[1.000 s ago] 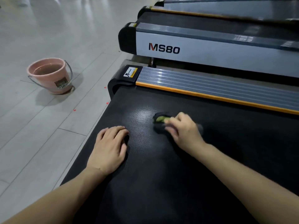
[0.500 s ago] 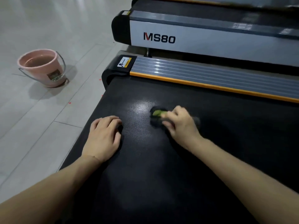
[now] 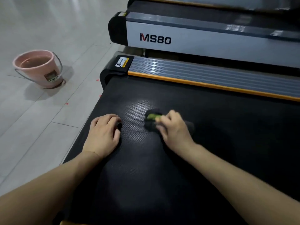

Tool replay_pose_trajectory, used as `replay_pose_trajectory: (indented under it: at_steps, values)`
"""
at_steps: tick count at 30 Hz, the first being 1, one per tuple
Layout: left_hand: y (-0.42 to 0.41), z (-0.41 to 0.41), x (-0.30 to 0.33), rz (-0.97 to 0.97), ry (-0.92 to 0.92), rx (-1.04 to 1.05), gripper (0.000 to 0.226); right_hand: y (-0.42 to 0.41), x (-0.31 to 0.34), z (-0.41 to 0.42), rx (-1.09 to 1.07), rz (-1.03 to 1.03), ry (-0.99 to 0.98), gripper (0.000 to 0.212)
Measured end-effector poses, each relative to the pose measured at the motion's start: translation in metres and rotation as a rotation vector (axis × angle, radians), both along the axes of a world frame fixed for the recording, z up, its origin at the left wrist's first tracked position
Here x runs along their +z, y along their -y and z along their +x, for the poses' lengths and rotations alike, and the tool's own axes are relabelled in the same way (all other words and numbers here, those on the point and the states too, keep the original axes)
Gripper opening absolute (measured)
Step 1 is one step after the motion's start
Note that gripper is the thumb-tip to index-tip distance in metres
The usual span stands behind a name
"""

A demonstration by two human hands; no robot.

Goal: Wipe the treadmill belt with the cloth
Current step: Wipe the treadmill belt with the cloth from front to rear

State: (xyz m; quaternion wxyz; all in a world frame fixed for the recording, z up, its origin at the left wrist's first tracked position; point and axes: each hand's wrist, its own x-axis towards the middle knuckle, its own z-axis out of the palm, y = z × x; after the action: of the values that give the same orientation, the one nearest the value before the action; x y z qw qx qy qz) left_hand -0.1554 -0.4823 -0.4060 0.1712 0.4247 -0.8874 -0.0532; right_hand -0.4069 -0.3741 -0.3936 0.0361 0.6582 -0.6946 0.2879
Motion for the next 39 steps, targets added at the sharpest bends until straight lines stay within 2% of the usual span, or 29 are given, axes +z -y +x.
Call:
replay_pose_trajectory:
  at_steps: [3, 5, 7, 10, 12, 14, 17, 19, 21, 23, 25, 26, 28, 32, 34, 36, 39]
  values:
    - [-0.002, 0.002, 0.003, 0.015, 0.038, -0.033, 0.042, -0.065, 0.004, 0.03, 0.269, 0.083, 0.056, 0.014]
    - [-0.004, 0.006, 0.006, 0.047, 0.068, -0.053, 0.045, -0.049, 0.006, 0.016, 0.304, 0.089, -0.043, 0.012]
    - [-0.006, 0.013, 0.008, 0.067, 0.118, -0.076, 0.043, -0.001, 0.008, -0.005, 0.181, 0.026, -0.105, 0.011]
    - [-0.013, 0.036, 0.01, 0.125, 0.175, -0.097, 0.049, 0.058, 0.013, -0.017, -0.249, 0.091, 0.015, 0.015]
    - [-0.016, 0.06, 0.011, 0.148, 0.177, -0.085, 0.056, 0.057, 0.011, 0.009, -0.314, 0.09, -0.007, 0.015]
    - [-0.016, 0.084, 0.01, 0.161, 0.168, -0.086, 0.066, 0.025, 0.01, 0.051, -0.105, 0.041, 0.001, 0.014]
    - [-0.012, 0.098, 0.002, 0.193, 0.111, -0.093, 0.065, -0.04, 0.005, 0.101, 0.326, 0.114, -0.018, 0.016]
    - [-0.012, 0.096, -0.002, 0.194, 0.061, -0.089, 0.061, -0.032, 0.006, 0.091, 0.44, 0.103, -0.048, 0.015]
    - [-0.013, 0.094, -0.003, 0.184, 0.035, -0.071, 0.06, 0.011, 0.003, 0.072, 0.368, 0.048, -0.136, 0.014]
    - [-0.015, 0.095, -0.001, 0.187, -0.005, 0.009, 0.059, 0.064, 0.006, 0.052, 0.109, 0.013, -0.099, 0.018]
    - [-0.018, 0.095, 0.0, 0.185, -0.06, 0.125, 0.056, 0.094, 0.008, 0.049, -0.173, 0.067, -0.004, 0.015]
    - [-0.018, 0.095, 0.0, 0.195, -0.083, 0.175, 0.054, 0.095, 0.007, 0.057, -0.219, 0.068, -0.018, 0.013]
    - [-0.015, 0.096, -0.002, 0.252, -0.124, 0.222, 0.053, 0.076, 0.007, 0.086, -0.1, 0.025, -0.017, 0.01]
    - [-0.008, 0.1, -0.006, 0.32, -0.209, 0.233, 0.052, -0.005, 0.005, 0.133, 0.476, 0.084, -0.008, 0.012]
    - [-0.007, 0.102, -0.008, 0.332, -0.239, 0.237, 0.05, 0.017, 0.007, 0.117, 0.543, 0.076, -0.098, 0.013]
    - [-0.007, 0.102, -0.009, 0.334, -0.253, 0.242, 0.05, 0.074, 0.008, 0.1, 0.385, 0.016, -0.157, 0.012]
    - [-0.008, 0.101, -0.008, 0.328, -0.265, 0.252, 0.049, 0.149, 0.012, 0.077, -0.008, 0.043, -0.065, 0.016]
